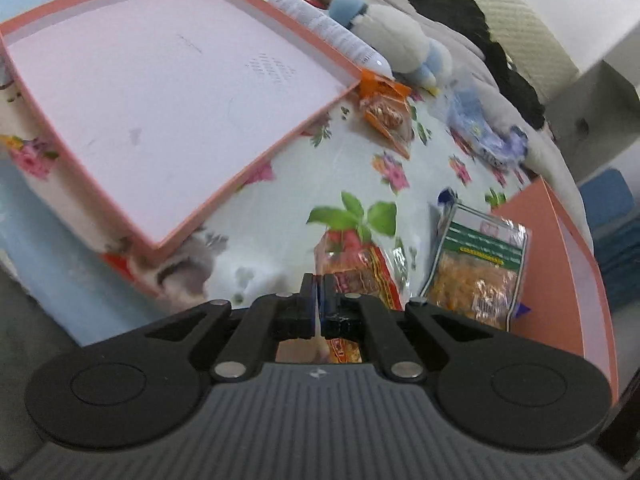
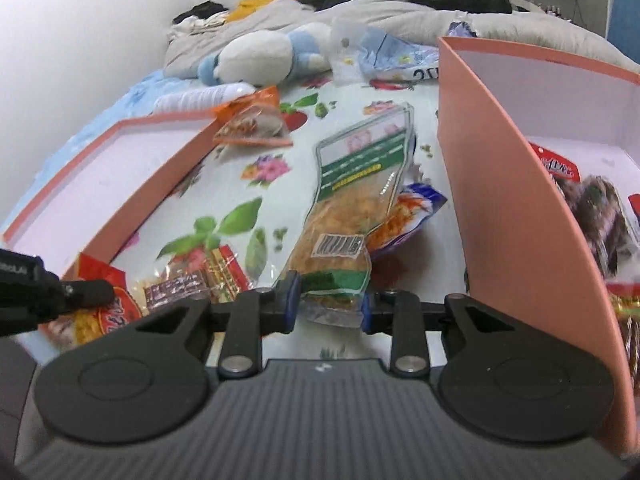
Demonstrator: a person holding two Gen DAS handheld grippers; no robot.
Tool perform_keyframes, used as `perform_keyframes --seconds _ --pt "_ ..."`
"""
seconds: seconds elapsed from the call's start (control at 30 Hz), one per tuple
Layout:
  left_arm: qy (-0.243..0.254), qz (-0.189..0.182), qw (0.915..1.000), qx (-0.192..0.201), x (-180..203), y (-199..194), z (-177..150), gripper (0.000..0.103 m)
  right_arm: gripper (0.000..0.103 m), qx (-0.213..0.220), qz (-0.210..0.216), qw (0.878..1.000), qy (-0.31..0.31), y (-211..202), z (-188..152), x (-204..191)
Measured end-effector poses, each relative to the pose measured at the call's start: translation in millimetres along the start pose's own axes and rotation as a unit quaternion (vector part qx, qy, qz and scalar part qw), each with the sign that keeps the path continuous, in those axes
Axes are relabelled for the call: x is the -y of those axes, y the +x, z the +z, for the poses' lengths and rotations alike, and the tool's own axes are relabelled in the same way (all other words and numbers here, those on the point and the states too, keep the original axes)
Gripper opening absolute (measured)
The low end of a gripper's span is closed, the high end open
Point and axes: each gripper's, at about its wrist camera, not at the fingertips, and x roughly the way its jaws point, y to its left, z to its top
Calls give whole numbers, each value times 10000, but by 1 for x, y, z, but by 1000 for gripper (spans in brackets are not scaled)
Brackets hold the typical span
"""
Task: Organize snacks
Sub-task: 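Grasp the spicy-strip bag with the left gripper while the right holds the green-labelled bag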
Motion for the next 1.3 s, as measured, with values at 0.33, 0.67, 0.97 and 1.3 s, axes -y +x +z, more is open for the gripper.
perform_keyframes --seconds 0.33,0.67,0.97,1.3 --pt "1006 -401 9930 -474 -11 -33 -14 22 43 -26 -205 9992 -342 -37 -20 -21" --pt "2613 -607 9630 -277 -5 -41 5 75 77 525 -263 9982 -142 -66 -27 -34" --pt "3594 -950 9243 -862 16 5 3 75 76 389 -635 9972 64 -32 -29 -34" --pt "3932 -732 9143 -640 23 40 -24 75 82 26 -869 9943 615 3 -28 -20"
